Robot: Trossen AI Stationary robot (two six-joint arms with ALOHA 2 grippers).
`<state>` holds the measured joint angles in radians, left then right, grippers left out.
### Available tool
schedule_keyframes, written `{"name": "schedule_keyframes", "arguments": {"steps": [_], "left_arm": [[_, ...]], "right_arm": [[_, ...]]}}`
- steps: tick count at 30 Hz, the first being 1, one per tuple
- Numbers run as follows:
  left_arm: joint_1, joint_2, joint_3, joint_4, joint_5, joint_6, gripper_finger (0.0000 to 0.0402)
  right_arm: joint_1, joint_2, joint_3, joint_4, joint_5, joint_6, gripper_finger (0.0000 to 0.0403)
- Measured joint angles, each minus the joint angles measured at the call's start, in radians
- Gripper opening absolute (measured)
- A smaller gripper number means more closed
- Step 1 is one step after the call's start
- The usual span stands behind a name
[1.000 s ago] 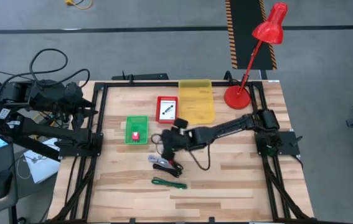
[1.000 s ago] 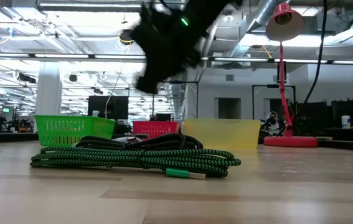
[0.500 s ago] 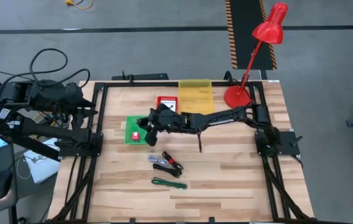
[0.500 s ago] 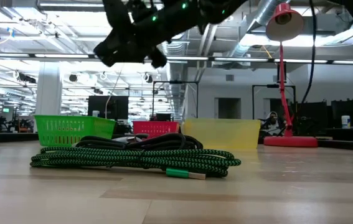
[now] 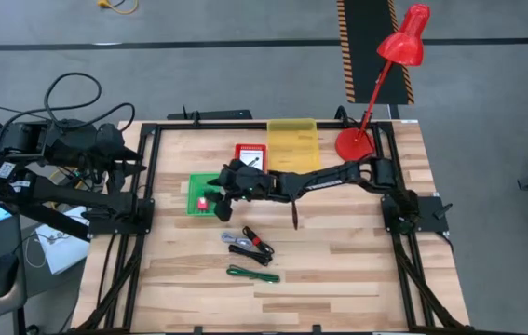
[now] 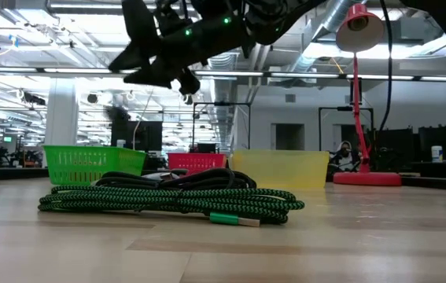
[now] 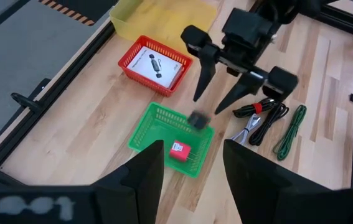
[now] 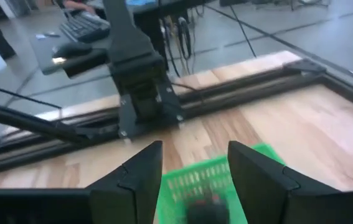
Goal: Pick and place items into bin
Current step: Put the black charger adapter into the green bin, then put the top black charger cable into the yellow bin
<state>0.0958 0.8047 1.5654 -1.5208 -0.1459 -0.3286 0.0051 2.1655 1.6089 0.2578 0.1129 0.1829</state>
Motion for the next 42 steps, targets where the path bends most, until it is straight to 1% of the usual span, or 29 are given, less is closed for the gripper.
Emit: {"name": "schedule_keyframes", "arguments": {"steps": [11, 15, 19, 21, 26, 29, 34, 36, 42], "left_arm": [[0.0, 0.0, 0.0, 0.0, 0.0, -0.005, 0.0154], [0.0, 0.0, 0.0, 0.0, 0.0, -0.006, 0.0154], [0.0, 0.0, 0.0, 0.003, 0.0, -0.006, 0.0154], [0.0, 0.0, 0.0, 0.004, 0.0, -0.006, 0.0154], [0.0, 0.0, 0.0, 0.027, 0.0, 0.024, 0.0154], [0.0, 0.0, 0.0, 0.027, 0.0, 0.031, 0.0154], [0.0, 0.0, 0.0, 0.027, 0.0, 0.023, 0.0154], [0.0, 0.0, 0.0, 0.027, 0.0, 0.029, 0.0154], [0.0, 0.0, 0.0, 0.027, 0.0, 0.022, 0.0154]], "right_arm": [[0.003, 0.0, 0.0, 0.012, -0.012, -0.008, 0.0166], [0.018, -0.009, 0.0, -0.038, -0.012, -0.008, 0.0164], [0.04, -0.059, 0.0, -0.193, -0.012, 0.016, 0.0161], [0.054, -0.09, 0.001, -0.304, -0.012, 0.055, 0.0159], [0.1, -0.142, 0.0, -0.599, -0.011, 0.213, 0.0157], [0.134, -0.142, 0.0, -0.728, -0.007, 0.312, 0.0161], [0.188, -0.097, -0.003, -0.833, 0.046, 0.404, 0.0171], [0.201, -0.084, -0.002, -0.832, 0.046, 0.433, 0.0175], [0.23, -0.084, -0.001, -0.916, 0.048, 0.492, 0.019]]}}
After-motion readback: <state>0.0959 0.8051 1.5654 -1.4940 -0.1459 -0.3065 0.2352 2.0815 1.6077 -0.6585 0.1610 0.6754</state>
